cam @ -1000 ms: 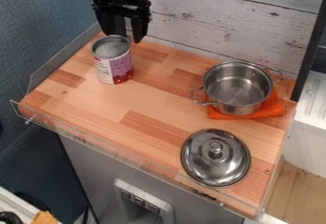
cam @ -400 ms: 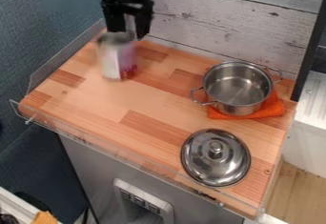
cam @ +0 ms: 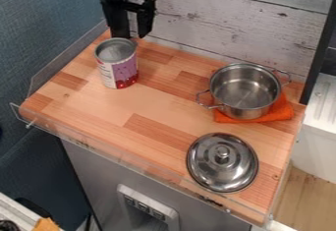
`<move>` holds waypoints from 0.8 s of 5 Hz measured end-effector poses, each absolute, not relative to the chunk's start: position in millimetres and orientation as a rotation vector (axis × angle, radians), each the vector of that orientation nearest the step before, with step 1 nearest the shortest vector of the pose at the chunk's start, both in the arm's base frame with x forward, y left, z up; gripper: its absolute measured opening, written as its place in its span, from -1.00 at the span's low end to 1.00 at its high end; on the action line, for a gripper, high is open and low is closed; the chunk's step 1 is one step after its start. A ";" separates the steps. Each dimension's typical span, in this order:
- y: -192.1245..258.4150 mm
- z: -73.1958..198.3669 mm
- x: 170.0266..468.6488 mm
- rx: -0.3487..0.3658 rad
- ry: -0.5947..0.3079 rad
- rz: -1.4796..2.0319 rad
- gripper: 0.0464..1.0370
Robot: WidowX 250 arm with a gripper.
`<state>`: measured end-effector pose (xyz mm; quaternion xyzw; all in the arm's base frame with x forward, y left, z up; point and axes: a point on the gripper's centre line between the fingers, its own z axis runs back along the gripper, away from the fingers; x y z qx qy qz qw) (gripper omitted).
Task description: Move the can to the bottom middle of the table
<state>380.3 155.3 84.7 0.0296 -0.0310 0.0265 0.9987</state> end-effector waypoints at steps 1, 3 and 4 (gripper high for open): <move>157.6 89.4 384.6 0.074 -0.094 0.070 0.92; 163.8 69.1 395.5 0.100 -0.124 0.080 0.92; 162.9 52.3 394.2 0.090 -0.101 0.079 0.92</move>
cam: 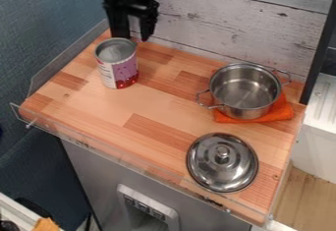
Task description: Move the can to the bottom middle of the table
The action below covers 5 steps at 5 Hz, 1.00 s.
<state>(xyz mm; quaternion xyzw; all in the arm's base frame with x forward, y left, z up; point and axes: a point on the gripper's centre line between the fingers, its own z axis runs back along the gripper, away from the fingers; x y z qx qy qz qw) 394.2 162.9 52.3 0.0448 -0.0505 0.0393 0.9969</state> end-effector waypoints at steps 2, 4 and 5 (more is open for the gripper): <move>145.5 24.4 350.2 0.040 0.040 0.103 0.92; 126.4 39.9 296.0 -0.017 0.071 0.151 0.92; 122.2 37.3 294.0 -0.015 0.055 0.144 0.92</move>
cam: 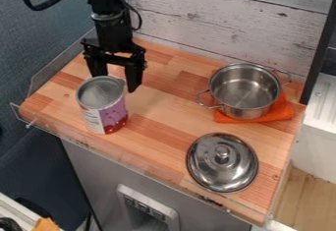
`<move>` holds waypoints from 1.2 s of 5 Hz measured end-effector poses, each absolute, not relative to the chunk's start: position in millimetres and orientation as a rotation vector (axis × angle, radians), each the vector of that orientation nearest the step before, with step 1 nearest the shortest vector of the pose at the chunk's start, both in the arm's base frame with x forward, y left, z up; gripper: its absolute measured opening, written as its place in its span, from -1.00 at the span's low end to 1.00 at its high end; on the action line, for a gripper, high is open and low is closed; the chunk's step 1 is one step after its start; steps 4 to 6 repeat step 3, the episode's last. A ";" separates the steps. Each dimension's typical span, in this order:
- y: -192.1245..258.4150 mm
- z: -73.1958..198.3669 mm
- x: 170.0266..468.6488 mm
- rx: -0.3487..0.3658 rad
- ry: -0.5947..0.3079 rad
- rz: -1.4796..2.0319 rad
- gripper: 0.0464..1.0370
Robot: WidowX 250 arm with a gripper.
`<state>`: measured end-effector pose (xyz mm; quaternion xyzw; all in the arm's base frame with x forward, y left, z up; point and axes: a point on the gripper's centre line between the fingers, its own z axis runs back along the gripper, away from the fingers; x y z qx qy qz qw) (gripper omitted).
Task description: Move the can to the bottom middle of the table
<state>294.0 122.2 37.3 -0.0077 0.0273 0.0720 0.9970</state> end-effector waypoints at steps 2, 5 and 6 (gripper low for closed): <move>101.7 76.0 326.6 0.004 -0.095 0.036 0.92; 97.2 95.7 332.8 0.039 -0.142 0.000 0.92; 97.2 95.7 332.8 0.039 -0.142 0.000 0.92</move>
